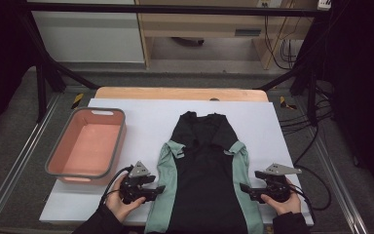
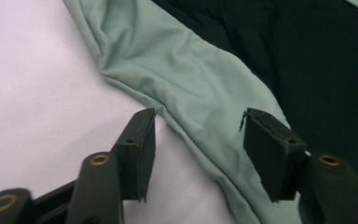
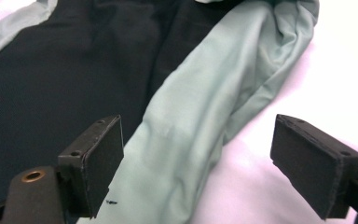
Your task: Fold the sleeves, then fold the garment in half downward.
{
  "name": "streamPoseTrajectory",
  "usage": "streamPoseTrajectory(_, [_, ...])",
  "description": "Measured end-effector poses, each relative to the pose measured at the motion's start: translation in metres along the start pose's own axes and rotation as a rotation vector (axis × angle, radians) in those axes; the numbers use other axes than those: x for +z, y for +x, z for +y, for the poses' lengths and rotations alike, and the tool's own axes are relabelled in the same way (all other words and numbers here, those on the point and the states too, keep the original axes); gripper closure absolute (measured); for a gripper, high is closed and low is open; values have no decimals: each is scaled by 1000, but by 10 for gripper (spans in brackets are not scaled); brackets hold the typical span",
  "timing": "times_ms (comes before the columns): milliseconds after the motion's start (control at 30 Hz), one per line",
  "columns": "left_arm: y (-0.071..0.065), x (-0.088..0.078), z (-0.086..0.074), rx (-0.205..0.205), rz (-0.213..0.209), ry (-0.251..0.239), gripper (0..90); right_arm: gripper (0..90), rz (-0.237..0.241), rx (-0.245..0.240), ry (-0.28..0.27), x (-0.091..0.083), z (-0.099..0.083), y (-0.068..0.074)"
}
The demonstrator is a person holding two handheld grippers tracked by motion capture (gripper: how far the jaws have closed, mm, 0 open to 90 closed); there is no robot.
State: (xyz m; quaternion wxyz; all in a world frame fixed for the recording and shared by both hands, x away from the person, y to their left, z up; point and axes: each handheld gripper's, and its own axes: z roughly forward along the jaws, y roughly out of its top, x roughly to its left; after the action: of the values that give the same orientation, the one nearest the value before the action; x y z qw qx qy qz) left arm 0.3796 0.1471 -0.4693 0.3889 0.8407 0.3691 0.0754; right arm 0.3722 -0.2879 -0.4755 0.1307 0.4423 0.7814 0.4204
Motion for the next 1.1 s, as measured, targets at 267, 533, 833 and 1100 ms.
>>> streamPoseTrajectory(267, [-3, 4, -2, -16, -10, 44, 554, 211, 1, 11, 29, -2, -5, 1])
streamPoseTrajectory(533, [-8, 3, -3, 1, -3, 68, 680, 310, -29, -4, 56, 0, -8, 4])
streamPoseTrajectory(833, [-11, 2, -4, -6, -10, 94, 837, 476, -26, -1, 52, -1, -12, 5])
streamPoseTrajectory(1100, [-13, 1, -6, 8, -1, 81, 867, 626, -37, -8, 51, -2, -12, 7])
